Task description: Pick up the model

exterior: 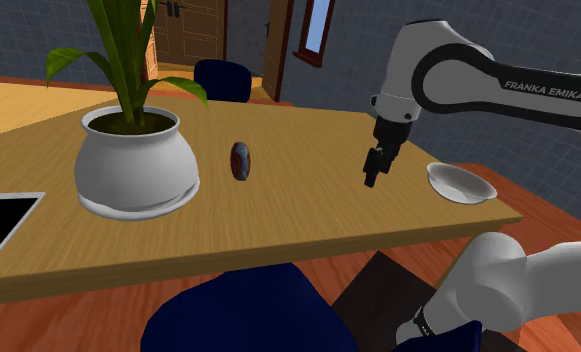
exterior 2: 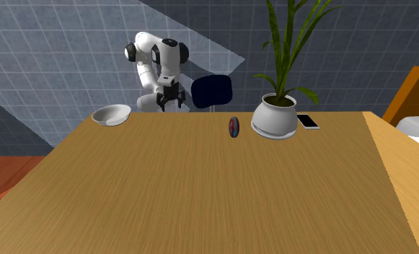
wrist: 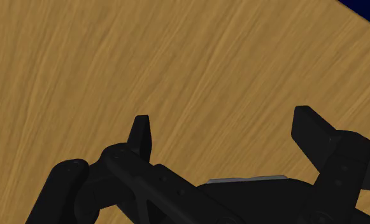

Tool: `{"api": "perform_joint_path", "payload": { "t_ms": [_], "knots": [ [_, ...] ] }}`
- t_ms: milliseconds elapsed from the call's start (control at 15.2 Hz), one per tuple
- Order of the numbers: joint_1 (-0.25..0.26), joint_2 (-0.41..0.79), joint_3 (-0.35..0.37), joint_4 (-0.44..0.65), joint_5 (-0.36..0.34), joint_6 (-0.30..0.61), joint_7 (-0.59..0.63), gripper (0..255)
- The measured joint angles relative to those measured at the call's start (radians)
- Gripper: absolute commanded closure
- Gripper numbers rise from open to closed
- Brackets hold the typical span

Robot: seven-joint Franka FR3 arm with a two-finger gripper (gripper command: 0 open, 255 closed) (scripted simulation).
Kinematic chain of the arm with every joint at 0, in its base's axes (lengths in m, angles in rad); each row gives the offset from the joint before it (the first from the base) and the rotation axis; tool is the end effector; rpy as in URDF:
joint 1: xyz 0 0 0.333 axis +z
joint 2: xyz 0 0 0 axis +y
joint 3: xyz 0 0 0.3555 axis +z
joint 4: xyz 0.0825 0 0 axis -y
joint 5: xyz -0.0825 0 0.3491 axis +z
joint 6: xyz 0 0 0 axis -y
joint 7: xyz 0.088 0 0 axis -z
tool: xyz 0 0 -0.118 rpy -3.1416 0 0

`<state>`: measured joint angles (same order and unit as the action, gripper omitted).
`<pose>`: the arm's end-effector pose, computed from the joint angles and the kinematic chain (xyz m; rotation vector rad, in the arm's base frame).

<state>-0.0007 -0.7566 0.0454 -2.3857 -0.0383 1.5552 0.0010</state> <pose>0.2482 0.0113 0.5860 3.0685 0.0476 -0.1125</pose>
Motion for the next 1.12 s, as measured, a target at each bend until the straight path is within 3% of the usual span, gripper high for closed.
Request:
{"api": "perform_joint_path", "payload": {
  "t_ms": [396,792,1122],
  "knots": [
    [0.002,0.128,0.067,0.098,0.046,0.023,0.114,0],
    [-0.001,0.336,0.158,0.284,0.085,0.038,0.289,0],
    [-0.005,0.534,0.217,0.480,0.078,0.034,0.429,0]
  ]
}}
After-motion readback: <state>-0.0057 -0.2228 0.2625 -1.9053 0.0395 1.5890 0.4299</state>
